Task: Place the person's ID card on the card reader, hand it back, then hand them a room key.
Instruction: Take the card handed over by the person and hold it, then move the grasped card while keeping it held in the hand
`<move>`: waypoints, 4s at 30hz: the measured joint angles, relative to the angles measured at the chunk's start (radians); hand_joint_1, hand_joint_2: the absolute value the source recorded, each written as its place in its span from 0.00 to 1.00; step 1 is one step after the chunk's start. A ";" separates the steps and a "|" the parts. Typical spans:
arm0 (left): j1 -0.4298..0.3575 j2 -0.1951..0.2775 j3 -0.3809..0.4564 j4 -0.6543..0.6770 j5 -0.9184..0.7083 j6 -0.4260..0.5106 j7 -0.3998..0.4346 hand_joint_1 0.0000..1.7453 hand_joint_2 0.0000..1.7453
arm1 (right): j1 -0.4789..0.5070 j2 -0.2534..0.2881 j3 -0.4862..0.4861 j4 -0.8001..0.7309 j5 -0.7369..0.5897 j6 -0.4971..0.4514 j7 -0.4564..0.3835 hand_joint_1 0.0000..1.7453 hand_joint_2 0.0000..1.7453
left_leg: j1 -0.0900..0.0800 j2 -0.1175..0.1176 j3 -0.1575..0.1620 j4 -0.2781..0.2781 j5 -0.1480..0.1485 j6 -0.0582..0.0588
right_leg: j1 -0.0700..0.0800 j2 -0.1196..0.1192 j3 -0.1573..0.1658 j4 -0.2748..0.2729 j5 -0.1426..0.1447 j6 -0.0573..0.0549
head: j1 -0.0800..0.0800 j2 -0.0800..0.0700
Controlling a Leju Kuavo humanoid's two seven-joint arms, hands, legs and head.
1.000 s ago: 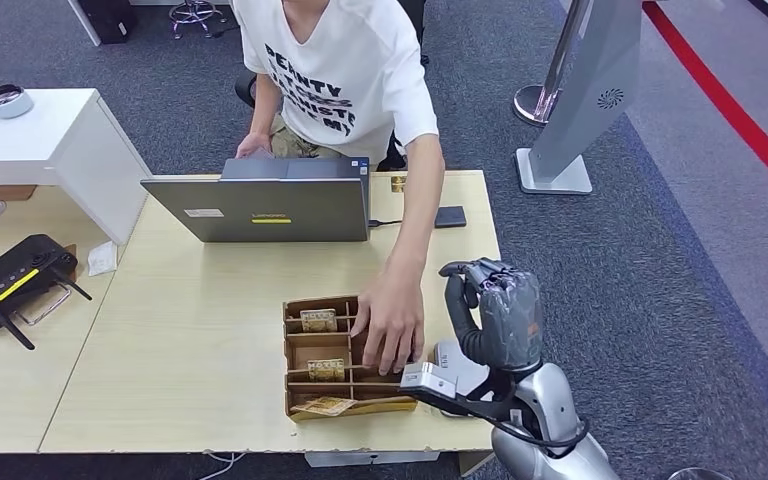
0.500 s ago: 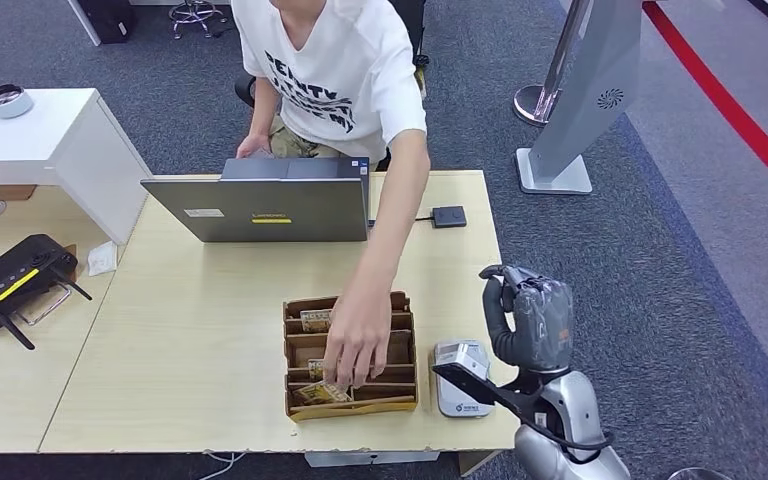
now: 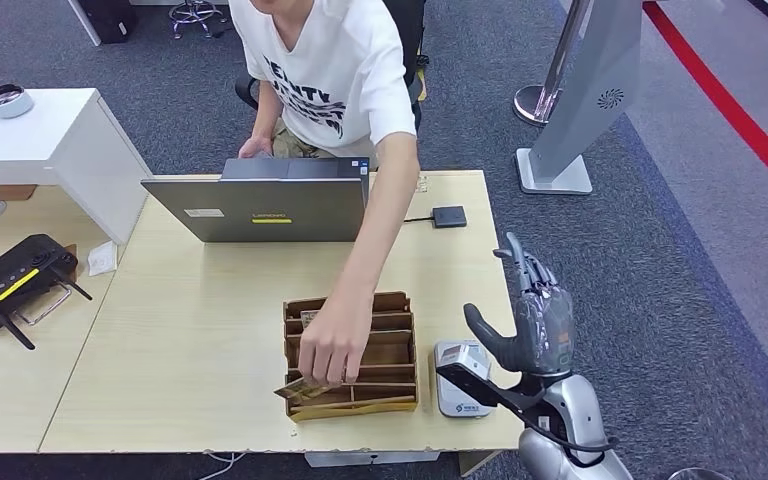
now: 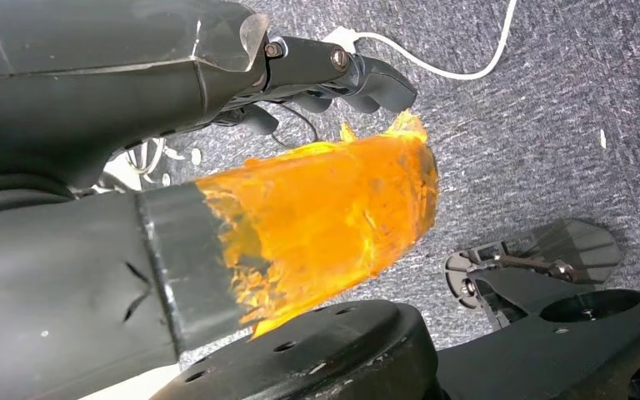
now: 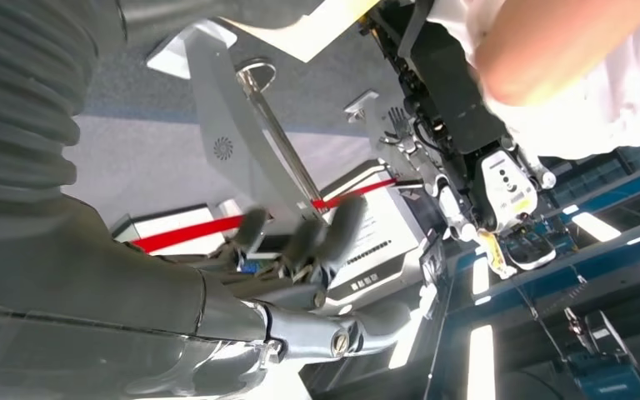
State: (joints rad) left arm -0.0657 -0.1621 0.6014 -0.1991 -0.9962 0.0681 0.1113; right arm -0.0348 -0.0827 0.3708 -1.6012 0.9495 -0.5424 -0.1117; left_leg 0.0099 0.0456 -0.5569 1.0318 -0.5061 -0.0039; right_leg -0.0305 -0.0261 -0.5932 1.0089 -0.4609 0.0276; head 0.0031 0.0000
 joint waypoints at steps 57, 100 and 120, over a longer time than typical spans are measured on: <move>-0.005 -0.012 0.023 0.000 -0.030 0.000 -0.005 0.00 0.00 | -0.107 0.027 0.226 -0.165 -0.002 -0.038 -0.113 0.00 1.00 | 0.000 0.000 0.000 0.000 0.000 0.000 | 0.000 0.000 0.000 0.000 0.000 0.000 | 0.000 0.000; -0.021 -0.015 0.023 0.000 -0.065 -0.020 0.018 0.00 0.00 | -0.261 0.027 0.278 0.017 0.239 -0.085 0.038 1.00 1.00 | 0.000 0.000 0.000 0.000 0.000 0.000 | 0.000 0.000 0.000 0.000 0.000 0.000 | 0.000 0.000; -0.019 -0.015 0.024 0.000 -0.055 -0.014 0.011 0.00 0.00 | -0.240 0.027 0.278 -0.011 -0.003 -0.055 0.007 1.00 1.00 | 0.000 0.000 0.000 0.000 0.000 0.000 | 0.000 0.000 0.000 0.000 0.000 0.000 | 0.000 0.000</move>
State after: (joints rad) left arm -0.0848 -0.1770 0.6252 -0.1991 -1.0515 0.0543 0.1219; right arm -0.2745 -0.0561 0.6490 -1.6127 0.9463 -0.5971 -0.1045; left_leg 0.0099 0.0456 -0.5565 1.0319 -0.5060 -0.0039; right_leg -0.0304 -0.0260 -0.5930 1.0089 -0.4607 0.0276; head 0.0030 0.0000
